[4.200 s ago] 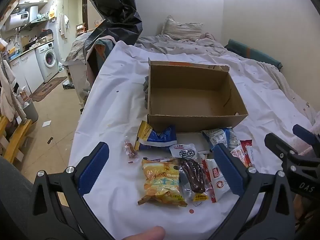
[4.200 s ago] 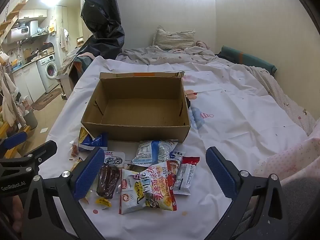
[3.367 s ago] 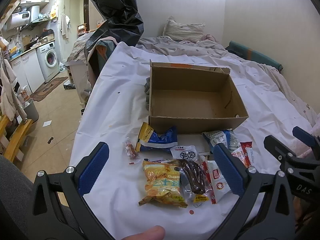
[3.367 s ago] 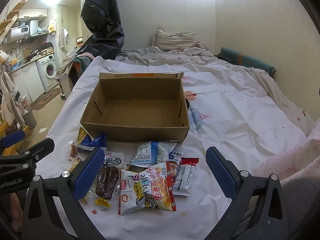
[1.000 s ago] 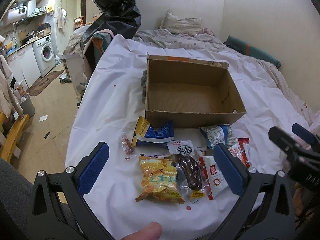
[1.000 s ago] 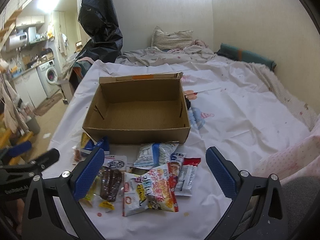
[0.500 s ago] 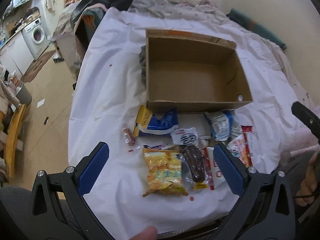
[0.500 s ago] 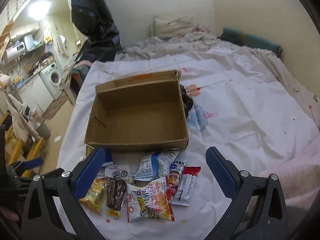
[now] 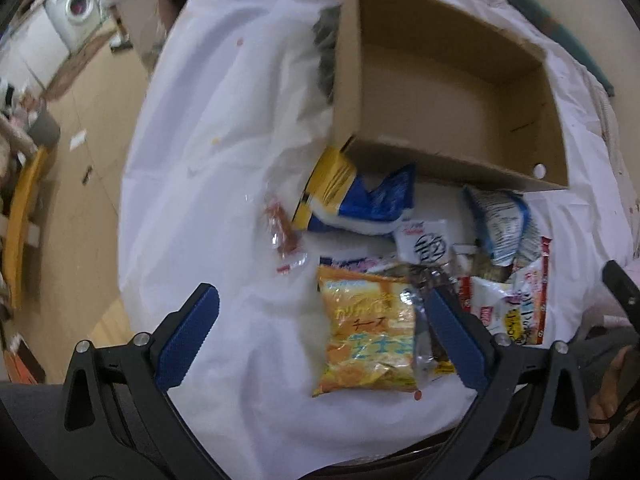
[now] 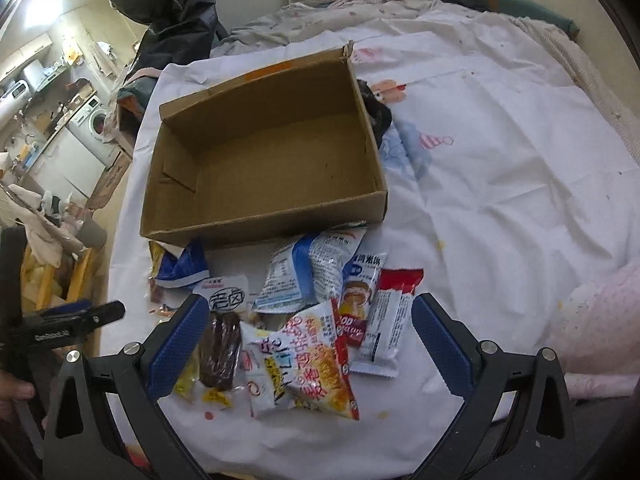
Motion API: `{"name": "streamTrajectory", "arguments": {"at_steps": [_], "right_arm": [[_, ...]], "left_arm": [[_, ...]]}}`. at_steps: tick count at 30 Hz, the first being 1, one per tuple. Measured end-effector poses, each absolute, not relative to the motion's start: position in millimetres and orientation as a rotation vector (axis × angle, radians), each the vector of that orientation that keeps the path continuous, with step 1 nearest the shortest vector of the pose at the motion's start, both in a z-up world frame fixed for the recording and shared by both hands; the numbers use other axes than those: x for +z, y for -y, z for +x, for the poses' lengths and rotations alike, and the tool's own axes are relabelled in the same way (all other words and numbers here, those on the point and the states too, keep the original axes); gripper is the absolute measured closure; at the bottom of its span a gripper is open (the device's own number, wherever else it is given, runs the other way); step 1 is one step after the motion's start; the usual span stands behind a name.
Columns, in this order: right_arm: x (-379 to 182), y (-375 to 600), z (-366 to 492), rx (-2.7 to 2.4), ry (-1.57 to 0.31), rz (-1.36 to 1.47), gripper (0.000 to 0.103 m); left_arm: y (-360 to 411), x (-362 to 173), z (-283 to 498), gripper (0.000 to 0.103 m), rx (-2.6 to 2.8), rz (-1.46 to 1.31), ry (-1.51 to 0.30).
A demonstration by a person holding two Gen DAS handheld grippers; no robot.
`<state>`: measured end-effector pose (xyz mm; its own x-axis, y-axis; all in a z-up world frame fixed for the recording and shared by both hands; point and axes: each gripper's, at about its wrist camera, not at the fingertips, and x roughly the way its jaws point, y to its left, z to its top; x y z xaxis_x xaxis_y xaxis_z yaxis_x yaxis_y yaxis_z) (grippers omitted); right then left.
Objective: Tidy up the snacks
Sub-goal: 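Grasp the yellow chip bag with the left tool while the right tool grasps the white-red chicken bag, then carry both bags into the box and open both tools to release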
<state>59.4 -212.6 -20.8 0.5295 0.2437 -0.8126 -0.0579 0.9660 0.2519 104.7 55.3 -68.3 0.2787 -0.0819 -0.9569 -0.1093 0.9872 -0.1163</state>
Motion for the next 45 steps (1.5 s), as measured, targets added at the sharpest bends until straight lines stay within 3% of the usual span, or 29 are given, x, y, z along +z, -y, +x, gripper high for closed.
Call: {"name": "streamTrajectory", "arguments": {"at_steps": [2,19,20,22,27,37,42,43,45], "right_arm": [[-21,211,59,0.174,-0.993,0.188,0.0],[-24,198,60,0.186,-0.995,0.114,0.0],[-24,198,61,0.186,-0.996,0.113,0.0],[-25,200,61,0.186,-1.001,0.117,0.0],[-33,209,63,0.192,-1.052,0.17,0.0],[-76,169,49,0.25,-1.257,0.011,0.0],[-100,155,54,0.17,-1.3,-0.072,0.0],[-105,152,55,0.169,-1.316,-0.078,0.002],[-111,148,55,0.176,-1.336,-0.105,0.015]], "left_arm": [[-57,-82,107,0.011,0.015,-0.198,-1.344],[-14,-132,86,0.012,-0.034,-0.018,-1.523],[-10,-135,85,0.015,-0.036,0.003,-1.525],[-9,-137,84,0.047,-0.04,0.002,-1.534],[-28,-116,74,0.056,-0.044,-0.061,-1.492],[-81,-42,50,0.057,-0.032,-0.24,-1.327],[-84,-31,51,0.057,-0.04,-0.293,-1.304],[-85,-35,56,0.057,-0.042,-0.294,-1.302],[-77,-43,56,0.057,-0.05,-0.293,-1.296]]}}
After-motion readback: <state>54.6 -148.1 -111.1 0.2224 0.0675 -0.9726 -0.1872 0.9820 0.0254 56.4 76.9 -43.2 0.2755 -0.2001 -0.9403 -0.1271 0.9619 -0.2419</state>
